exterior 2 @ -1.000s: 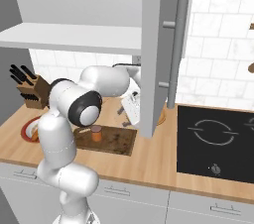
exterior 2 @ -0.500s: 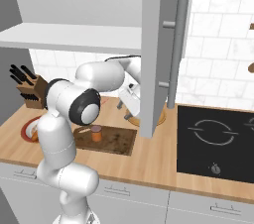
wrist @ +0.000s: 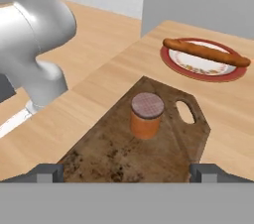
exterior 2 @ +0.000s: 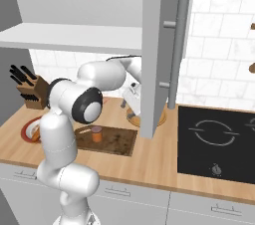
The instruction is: From the different types of pastries on the counter, select a croissant and place it on the cutting board. Then retrieve a jar of jam from the cabinet and place it alongside the croissant on the cutting board.
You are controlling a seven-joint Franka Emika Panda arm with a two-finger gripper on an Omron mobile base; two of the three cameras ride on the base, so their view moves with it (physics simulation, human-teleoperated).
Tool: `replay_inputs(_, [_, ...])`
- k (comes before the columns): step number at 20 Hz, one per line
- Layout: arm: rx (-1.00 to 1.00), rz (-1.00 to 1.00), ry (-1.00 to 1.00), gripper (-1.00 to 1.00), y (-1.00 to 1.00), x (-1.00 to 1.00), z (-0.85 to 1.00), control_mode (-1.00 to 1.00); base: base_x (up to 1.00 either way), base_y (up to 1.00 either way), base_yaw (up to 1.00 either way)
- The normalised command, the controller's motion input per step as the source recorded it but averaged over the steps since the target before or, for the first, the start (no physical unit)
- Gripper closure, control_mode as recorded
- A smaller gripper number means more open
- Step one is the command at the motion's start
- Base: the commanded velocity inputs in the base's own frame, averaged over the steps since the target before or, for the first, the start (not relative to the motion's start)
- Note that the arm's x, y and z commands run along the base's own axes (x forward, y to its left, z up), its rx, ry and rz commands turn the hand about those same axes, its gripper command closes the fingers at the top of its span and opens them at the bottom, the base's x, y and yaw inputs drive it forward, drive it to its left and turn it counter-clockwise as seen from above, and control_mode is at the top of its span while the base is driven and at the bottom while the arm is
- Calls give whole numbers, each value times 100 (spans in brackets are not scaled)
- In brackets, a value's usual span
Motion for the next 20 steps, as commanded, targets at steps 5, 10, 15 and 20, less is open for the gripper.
replay_inputs(5, [-9, 8, -7, -100, -2, -9, -11, -100, 0, 0, 0])
replay_inputs(10, [-16, 12, -15, -100, -10, 0, -1, -100, 0, 0, 0])
replay_inputs(15, [-8, 11, -14, -100, -28, -1, -29, -100, 0, 0, 0])
replay_inputs(20, [-15, 7, -28, -100, -36, 0, -19, -100, 0, 0, 0])
